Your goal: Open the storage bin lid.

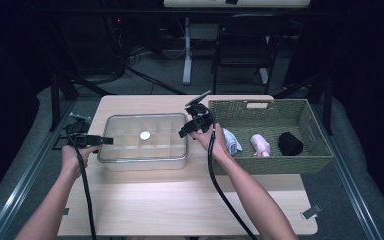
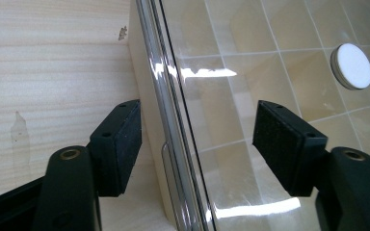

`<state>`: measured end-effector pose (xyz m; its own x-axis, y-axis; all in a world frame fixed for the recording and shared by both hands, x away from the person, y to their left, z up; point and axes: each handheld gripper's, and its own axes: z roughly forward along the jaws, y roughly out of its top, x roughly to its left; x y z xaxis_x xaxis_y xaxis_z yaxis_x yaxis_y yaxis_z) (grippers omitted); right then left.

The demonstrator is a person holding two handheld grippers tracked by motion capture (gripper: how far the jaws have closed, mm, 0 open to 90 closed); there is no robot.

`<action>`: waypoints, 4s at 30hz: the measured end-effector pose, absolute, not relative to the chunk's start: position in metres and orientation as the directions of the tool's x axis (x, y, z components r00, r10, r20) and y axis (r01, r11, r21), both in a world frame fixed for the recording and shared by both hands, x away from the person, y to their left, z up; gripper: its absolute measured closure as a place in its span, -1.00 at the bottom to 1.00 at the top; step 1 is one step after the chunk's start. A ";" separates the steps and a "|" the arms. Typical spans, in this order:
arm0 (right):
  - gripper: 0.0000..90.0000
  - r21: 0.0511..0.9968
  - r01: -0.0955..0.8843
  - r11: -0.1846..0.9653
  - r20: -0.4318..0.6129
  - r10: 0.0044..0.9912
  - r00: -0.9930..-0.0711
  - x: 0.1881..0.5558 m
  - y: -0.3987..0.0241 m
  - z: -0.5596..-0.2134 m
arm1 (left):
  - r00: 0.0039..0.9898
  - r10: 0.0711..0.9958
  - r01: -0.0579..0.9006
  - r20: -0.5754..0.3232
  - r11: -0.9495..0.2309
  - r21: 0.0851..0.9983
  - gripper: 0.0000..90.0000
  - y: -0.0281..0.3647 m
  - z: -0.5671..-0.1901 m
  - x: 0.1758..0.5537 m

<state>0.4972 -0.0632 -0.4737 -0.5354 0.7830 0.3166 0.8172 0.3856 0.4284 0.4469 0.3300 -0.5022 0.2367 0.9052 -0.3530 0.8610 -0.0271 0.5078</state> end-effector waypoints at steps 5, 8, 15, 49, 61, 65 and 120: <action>0.10 0.394 0.833 0.389 0.301 0.801 -0.517 0.498 -0.056 -0.478 | 0.243 0.903 0.865 -0.354 -0.037 0.500 -0.16 0.329 -0.502 0.449; 0.13 0.382 0.839 0.387 0.297 0.808 -0.508 0.500 -0.057 -0.479 | 0.248 0.900 0.864 -0.358 -0.038 0.502 -0.10 0.328 -0.502 0.449; 0.16 0.364 0.847 0.386 0.306 0.810 -0.501 0.500 -0.055 -0.482 | 0.239 0.888 0.866 -0.392 -0.013 0.500 -0.04 0.331 -0.504 0.449; 0.41 0.479 0.835 0.270 0.419 0.766 -0.488 0.487 -0.075 -0.466 | 0.195 0.885 0.825 -0.422 0.084 0.559 0.18 0.335 -0.491 0.435; 0.53 0.533 0.810 0.243 0.440 0.738 -0.511 0.478 -0.081 -0.458 | 0.206 0.880 0.809 -0.428 0.093 0.580 0.25 0.339 -0.477 0.426; 0.55 0.548 0.802 0.237 0.445 0.730 -0.519 0.474 -0.081 -0.453 | 0.208 0.881 0.804 -0.426 0.094 0.588 0.25 0.340 -0.472 0.423; 0.58 0.664 0.700 0.264 0.397 0.669 -0.628 0.398 -0.115 -0.432 | 0.323 0.851 0.738 -0.415 0.048 0.673 0.39 0.325 -0.442 0.354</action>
